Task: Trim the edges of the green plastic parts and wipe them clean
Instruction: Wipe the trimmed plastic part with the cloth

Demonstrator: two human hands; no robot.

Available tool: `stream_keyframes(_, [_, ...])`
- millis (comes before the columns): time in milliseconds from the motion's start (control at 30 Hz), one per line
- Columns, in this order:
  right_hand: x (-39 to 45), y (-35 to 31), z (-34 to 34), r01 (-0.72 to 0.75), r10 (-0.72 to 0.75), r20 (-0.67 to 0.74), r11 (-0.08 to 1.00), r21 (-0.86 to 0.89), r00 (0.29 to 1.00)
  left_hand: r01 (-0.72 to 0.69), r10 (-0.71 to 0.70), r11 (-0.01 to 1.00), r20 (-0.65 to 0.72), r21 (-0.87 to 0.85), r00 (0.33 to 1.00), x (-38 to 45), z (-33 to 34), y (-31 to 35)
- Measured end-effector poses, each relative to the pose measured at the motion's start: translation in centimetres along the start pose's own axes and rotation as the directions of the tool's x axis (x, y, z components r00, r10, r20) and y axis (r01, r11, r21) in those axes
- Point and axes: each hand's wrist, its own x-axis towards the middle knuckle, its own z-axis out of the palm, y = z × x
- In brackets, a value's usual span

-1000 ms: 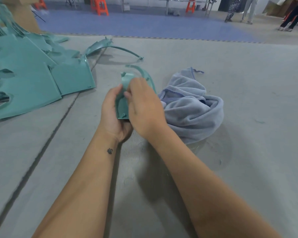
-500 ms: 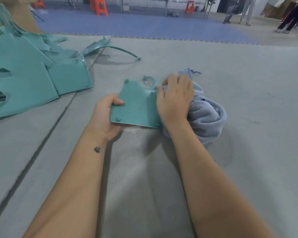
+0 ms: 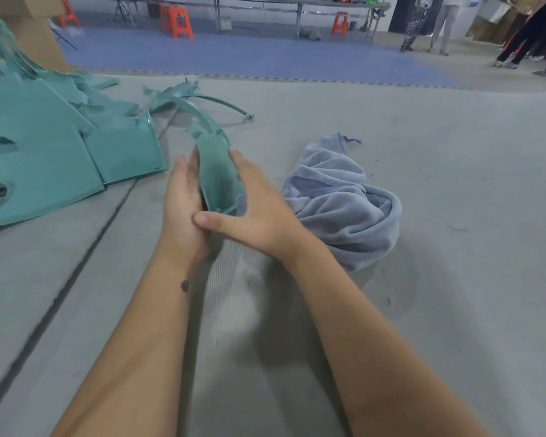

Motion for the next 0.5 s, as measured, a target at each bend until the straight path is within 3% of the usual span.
stream_keyframes(67, [0.3, -0.2, 0.7, -0.085, 0.083, 0.035, 0.993, 0.079, 0.996, 0.105, -0.100, 0.991, 0.064, -0.087, 0.993, -0.1, -0.3, -0.1])
stream_keyframes(133, [0.6, 0.1, 0.7, -0.104, 0.109, -0.030, 0.986, 0.130, 0.994, 0.152, -0.134, 0.983, 0.165, -0.101, 0.977, -0.1, -0.7, 0.0])
stream_keyframes(233, [0.8, 0.3, 0.3, -0.107, 0.156, -0.120, 0.933, 0.343, 0.980, 0.165, -0.164, 0.986, 0.209, 0.014, 0.964, 0.2, -0.8, -0.4])
stream_keyframes(333, [1.2, 0.0, -0.5, -0.041, 0.254, -0.230, 0.751, 0.659, 0.939, 0.058, -0.065, 0.946, 0.013, 0.318, 0.998, 0.4, -0.6, -1.5])
stream_keyframes(400, [1.4, 0.1, -1.8, -0.020, 0.353, -0.256, 0.620, 0.784, 0.900, -0.019, 0.136, 0.827, -0.169, 0.561, 0.976, 1.0, -1.0, -1.5])
stream_keyframes(433, [1.4, 0.2, -2.4, -0.025, 0.396, -0.237, 0.555, 0.832, 0.887, -0.029, 0.192, 0.812, -0.220, 0.583, 0.956, 1.4, -1.5, -1.4])
stream_keyframes(500, [1.4, 0.3, -3.0, -0.069, 0.447, -0.152, 0.441, 0.895, 0.881, -0.023, 0.139, 0.919, -0.269, 0.394, 0.953, 1.9, -2.2, -1.0])
